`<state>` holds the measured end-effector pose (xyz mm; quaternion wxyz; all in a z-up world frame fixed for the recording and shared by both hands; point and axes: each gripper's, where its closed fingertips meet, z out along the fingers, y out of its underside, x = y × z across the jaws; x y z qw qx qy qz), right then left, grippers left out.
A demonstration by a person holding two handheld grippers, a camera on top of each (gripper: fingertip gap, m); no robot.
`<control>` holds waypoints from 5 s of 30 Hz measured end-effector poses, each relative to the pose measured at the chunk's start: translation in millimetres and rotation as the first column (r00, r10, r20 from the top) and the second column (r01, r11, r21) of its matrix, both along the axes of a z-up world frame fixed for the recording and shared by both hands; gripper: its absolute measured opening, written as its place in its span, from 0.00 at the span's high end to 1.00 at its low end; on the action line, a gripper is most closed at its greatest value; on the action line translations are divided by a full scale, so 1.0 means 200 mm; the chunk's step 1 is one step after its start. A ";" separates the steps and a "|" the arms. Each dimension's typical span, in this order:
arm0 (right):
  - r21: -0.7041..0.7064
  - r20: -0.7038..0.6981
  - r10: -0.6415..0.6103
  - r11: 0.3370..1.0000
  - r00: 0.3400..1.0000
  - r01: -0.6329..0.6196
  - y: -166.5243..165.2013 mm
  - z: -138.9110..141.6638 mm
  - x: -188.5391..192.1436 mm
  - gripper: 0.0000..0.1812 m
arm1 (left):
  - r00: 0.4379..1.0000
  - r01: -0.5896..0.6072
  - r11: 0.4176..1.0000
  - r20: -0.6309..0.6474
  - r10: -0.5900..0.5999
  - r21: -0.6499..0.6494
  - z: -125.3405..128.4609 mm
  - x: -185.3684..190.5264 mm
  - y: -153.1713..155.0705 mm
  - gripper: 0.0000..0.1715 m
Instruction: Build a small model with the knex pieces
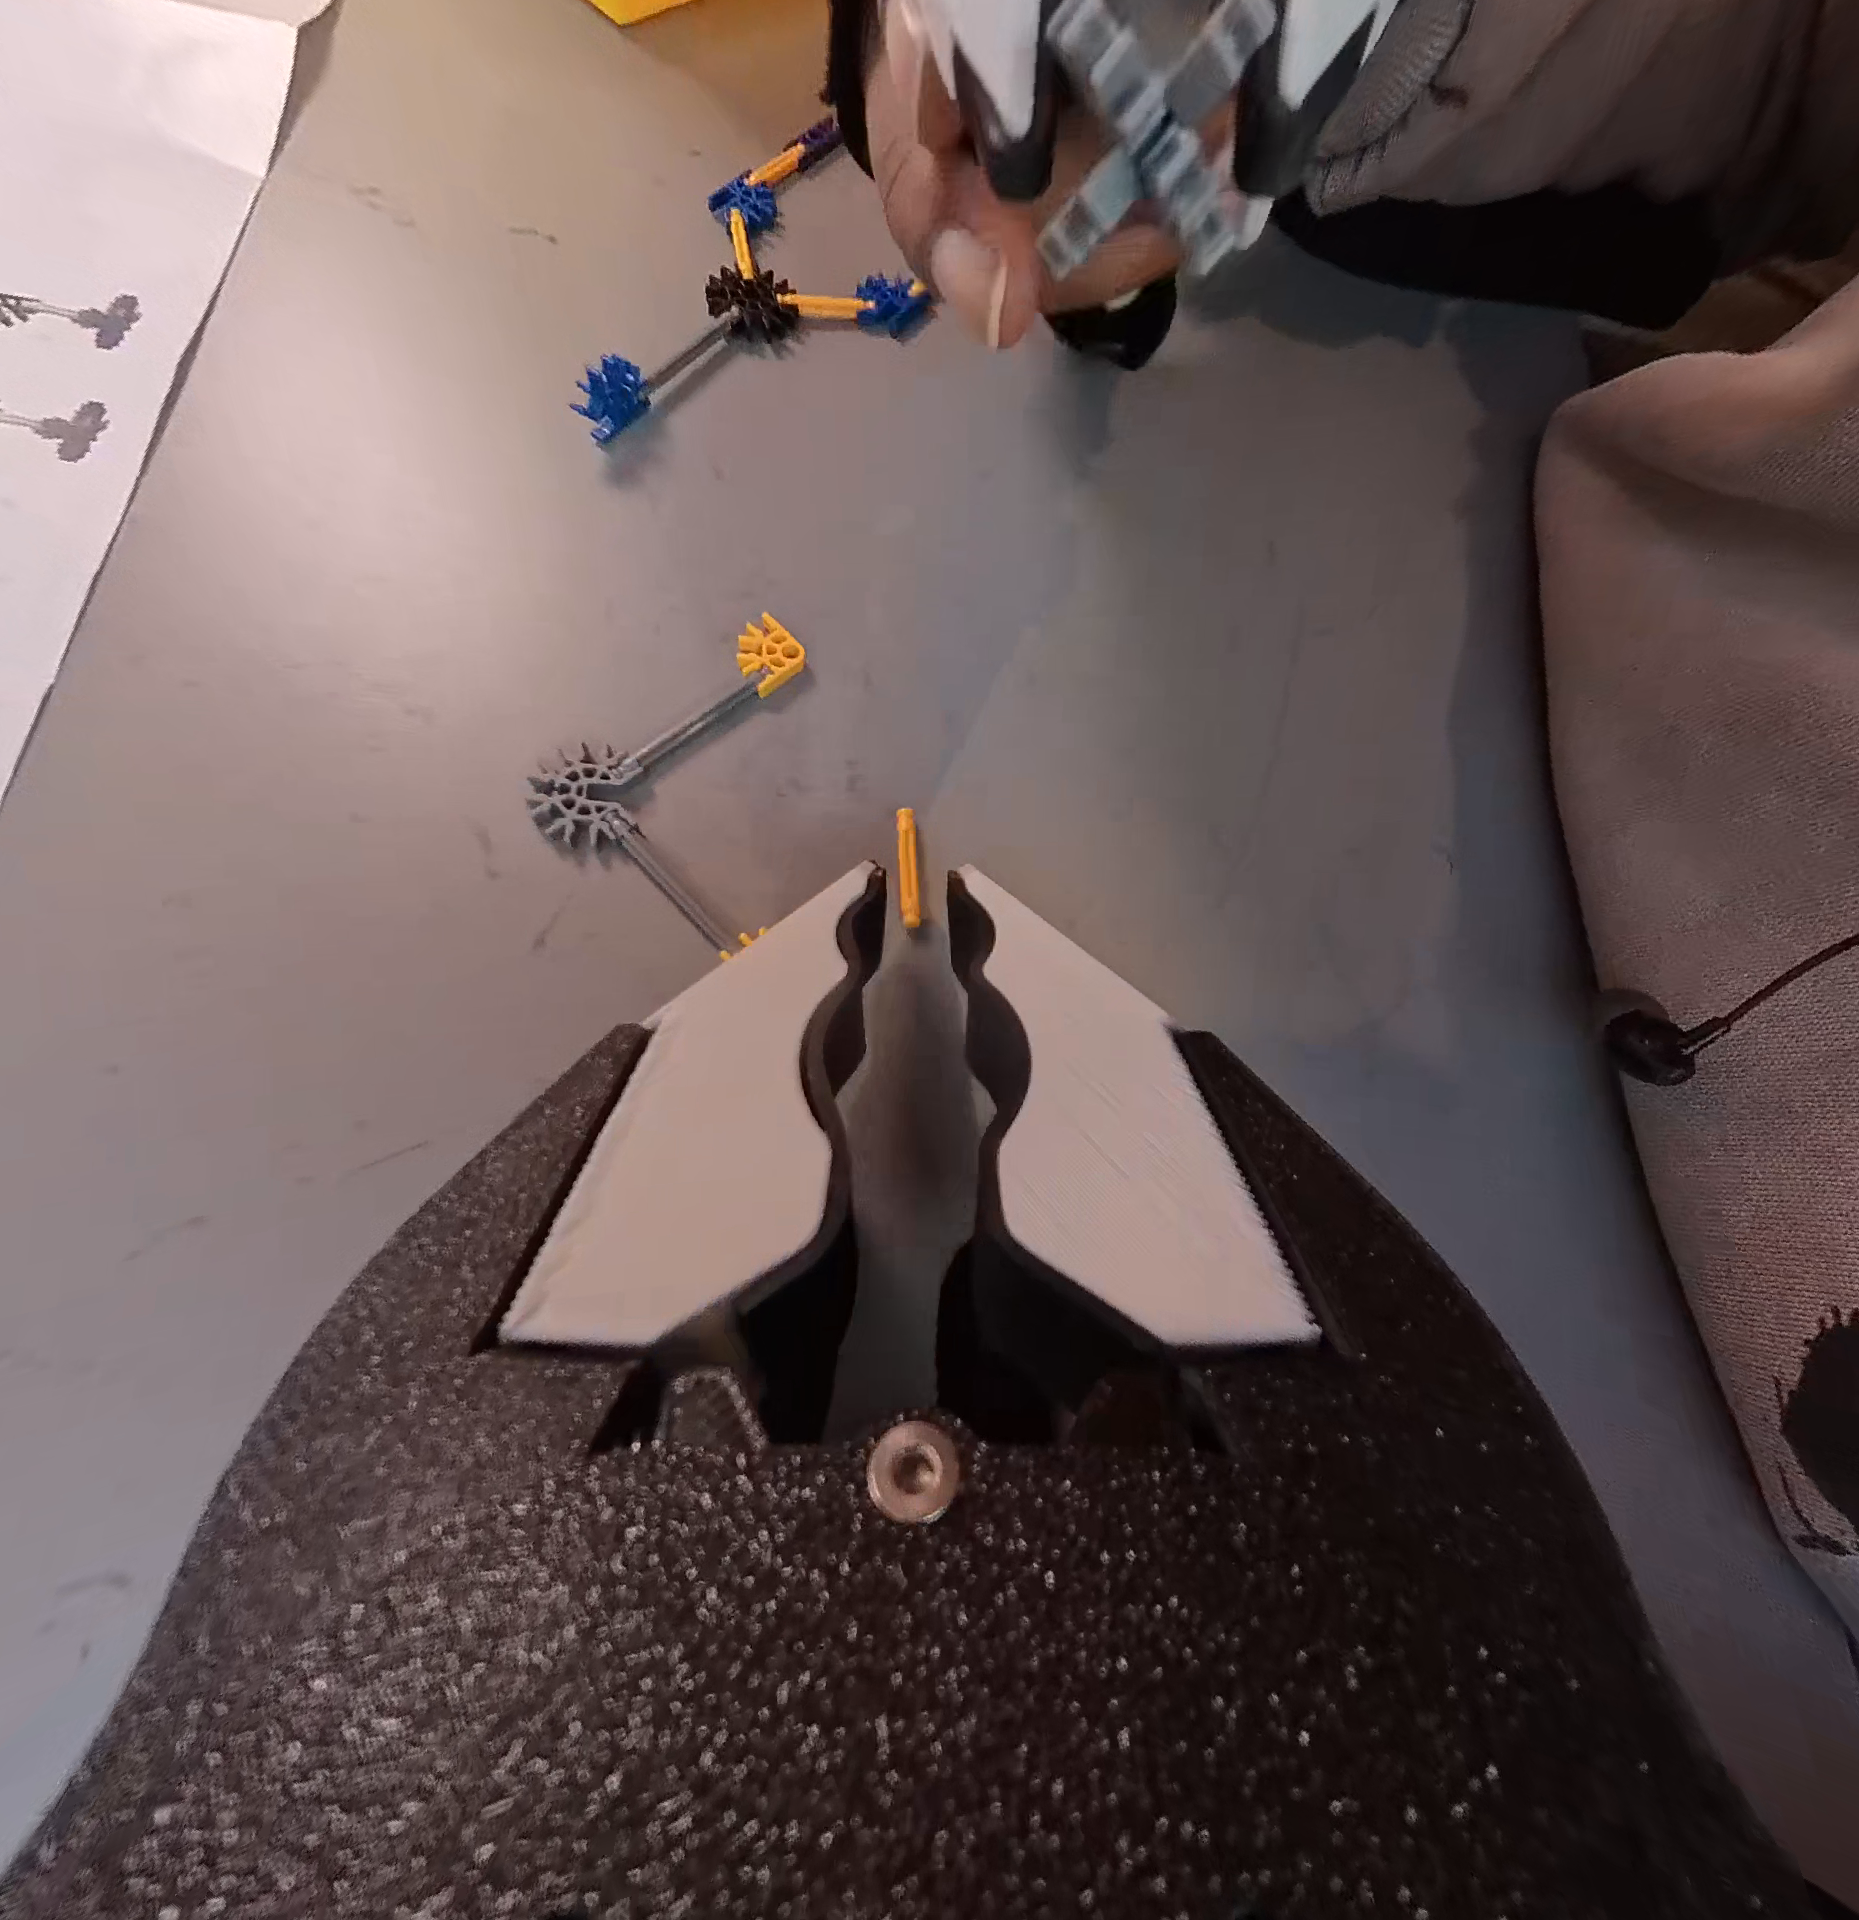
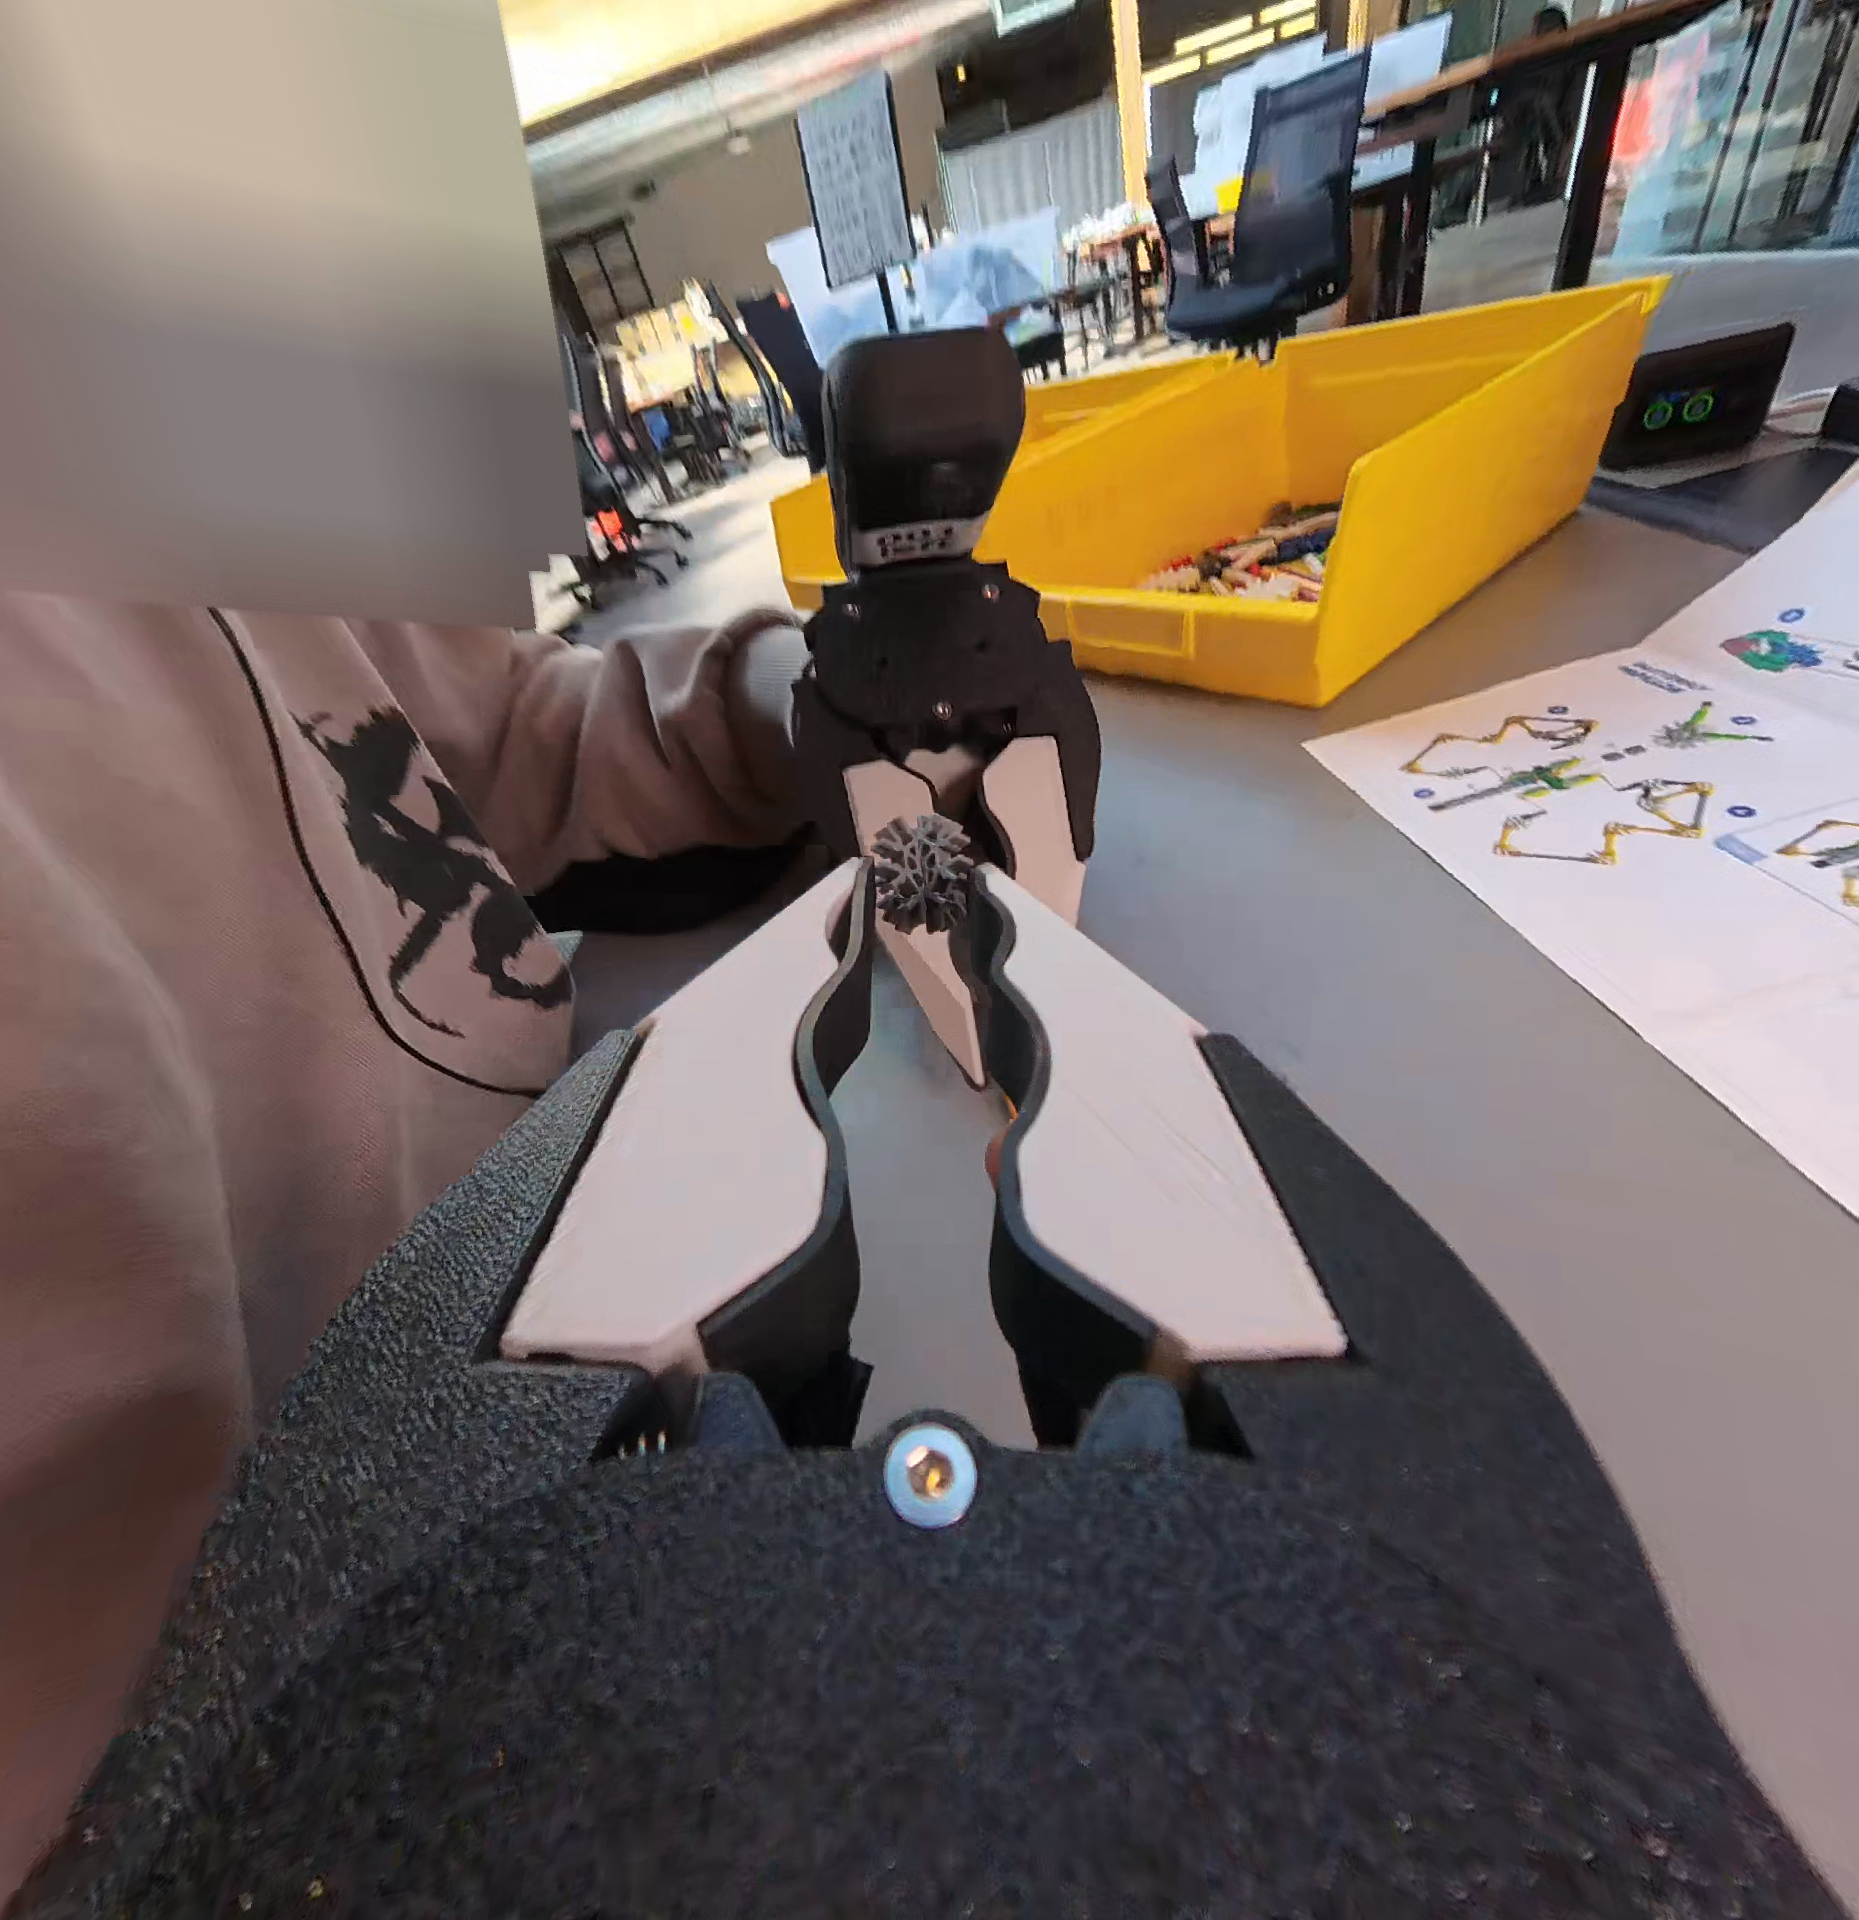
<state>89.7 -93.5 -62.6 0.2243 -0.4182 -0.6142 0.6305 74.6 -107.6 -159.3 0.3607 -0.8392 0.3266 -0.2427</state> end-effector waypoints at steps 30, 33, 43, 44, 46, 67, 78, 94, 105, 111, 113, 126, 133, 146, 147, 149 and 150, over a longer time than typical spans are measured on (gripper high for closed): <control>-0.412 -0.078 0.114 0.901 0.990 -0.136 -0.03 0.14 0.00 0.92 | 0.839 -0.188 0.937 0.544 -0.003 0.295 0.62 0.10 0.06 0.97; -0.423 -0.058 0.121 0.896 0.991 -0.134 -0.03 0.13 0.00 0.92 | 0.829 -0.180 0.946 0.560 -0.001 0.268 0.61 0.09 0.06 0.97; -0.292 -0.001 -0.009 0.956 1.000 0.009 0.04 0.06 -0.05 0.91 | 0.752 -0.197 0.977 0.652 0.101 0.076 0.54 0.05 0.10 0.98; -0.284 0.003 -0.018 0.959 1.000 0.018 0.05 0.06 -0.05 0.91 | 0.745 -0.198 0.978 0.658 0.109 0.062 0.54 0.04 0.11 0.98; -0.267 0.007 -0.055 0.962 0.998 0.054 0.07 0.05 -0.06 0.93 | 0.739 -0.205 0.978 0.663 0.124 0.046 0.53 0.03 0.11 0.98; -0.258 0.037 -0.045 0.965 0.998 0.053 0.06 0.04 -0.04 0.99 | 0.760 -0.179 0.980 0.644 0.083 0.086 0.51 0.05 0.11 0.95; -0.229 0.028 -0.049 0.972 0.998 0.054 0.05 0.03 -0.04 0.99 | 0.770 -0.186 0.978 0.632 0.084 0.096 0.50 0.06 0.11 0.98; -0.161 0.066 0.013 0.987 0.998 -0.002 -0.04 -0.01 -0.02 0.89 | 0.836 -0.083 0.994 0.548 0.031 0.071 0.44 0.14 0.05 0.98; -0.116 -0.008 0.039 0.992 0.999 -0.040 -0.13 0.09 -0.07 0.89 | 0.875 -0.049 0.992 0.483 -0.014 0.117 0.43 0.25 0.06 0.98; -0.022 -0.037 -0.020 1.000 0.999 0.019 -0.07 0.06 -0.04 0.88 | 0.904 -0.118 0.982 0.425 0.044 0.150 0.39 0.14 0.09 0.98; 0.087 -0.013 -0.019 0.996 1.000 0.020 -0.05 0.01 -0.02 0.88 | 0.939 -0.147 0.972 0.334 0.080 0.182 0.35 0.08 0.11 0.98; 0.632 0.380 -0.215 0.770 0.899 -0.083 0.15 -0.54 0.11 0.88 | 0.979 -0.129 0.986 0.172 0.109 0.109 0.18 0.02 0.11 0.98; 0.434 0.251 -0.176 0.899 0.952 0.052 0.09 -0.32 0.03 0.86 | 0.912 -0.125 0.986 0.379 0.159 -0.113 0.19 0.06 0.08 0.98; 0.555 -0.104 -0.280 0.780 0.954 0.289 0.07 -0.13 -0.11 0.88 | 0.578 -0.094 0.940 0.751 0.319 -0.328 0.36 0.05 0.14 0.98; 0.544 -0.102 -0.277 0.789 0.955 0.287 0.07 -0.13 -0.11 0.88 | 0.571 -0.087 0.939 0.756 0.320 -0.332 0.36 0.05 0.14 0.98; 0.532 -0.099 -0.250 0.805 0.963 0.264 0.06 -0.13 -0.09 0.89 | 0.565 -0.061 0.940 0.765 0.309 -0.335 0.37 0.06 0.13 0.98; 0.531 -0.098 -0.229 0.811 0.969 0.245 0.05 -0.12 -0.08 0.89 | 0.566 -0.047 0.943 0.769 0.297 -0.330 0.38 0.06 0.12 0.96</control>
